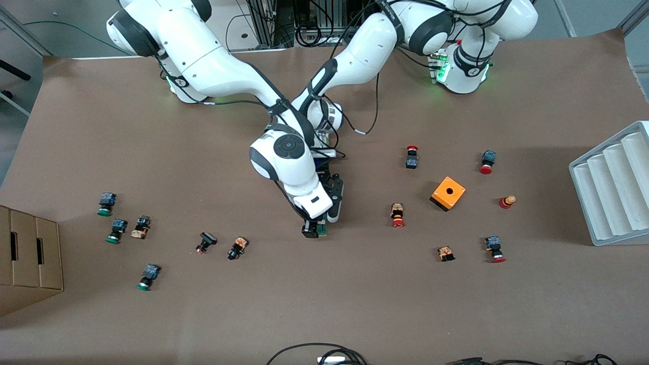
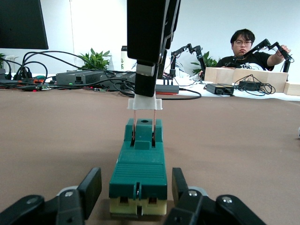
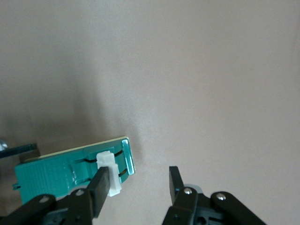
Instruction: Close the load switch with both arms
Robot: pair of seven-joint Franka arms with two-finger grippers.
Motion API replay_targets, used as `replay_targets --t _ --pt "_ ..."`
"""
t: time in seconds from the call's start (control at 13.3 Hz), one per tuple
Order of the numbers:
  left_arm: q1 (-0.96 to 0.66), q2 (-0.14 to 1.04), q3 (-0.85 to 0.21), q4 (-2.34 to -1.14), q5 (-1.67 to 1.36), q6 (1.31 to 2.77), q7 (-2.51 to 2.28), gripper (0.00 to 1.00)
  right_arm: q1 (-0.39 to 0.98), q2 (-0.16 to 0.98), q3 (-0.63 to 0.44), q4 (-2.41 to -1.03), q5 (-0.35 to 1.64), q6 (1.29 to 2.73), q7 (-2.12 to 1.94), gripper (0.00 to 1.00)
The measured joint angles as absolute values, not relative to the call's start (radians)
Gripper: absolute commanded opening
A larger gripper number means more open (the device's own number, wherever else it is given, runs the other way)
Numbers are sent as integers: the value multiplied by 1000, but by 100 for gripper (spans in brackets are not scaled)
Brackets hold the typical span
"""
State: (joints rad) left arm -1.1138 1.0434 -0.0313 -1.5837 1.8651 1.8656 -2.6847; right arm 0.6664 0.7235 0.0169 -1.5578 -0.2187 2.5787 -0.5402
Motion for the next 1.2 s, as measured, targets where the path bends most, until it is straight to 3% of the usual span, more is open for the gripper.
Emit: replay_targets --t 1.2 --pt "-1114 1043 -31 -1584 1865 1866 -2685 69 664 768 10 -1506 -219 2580 -541 59"
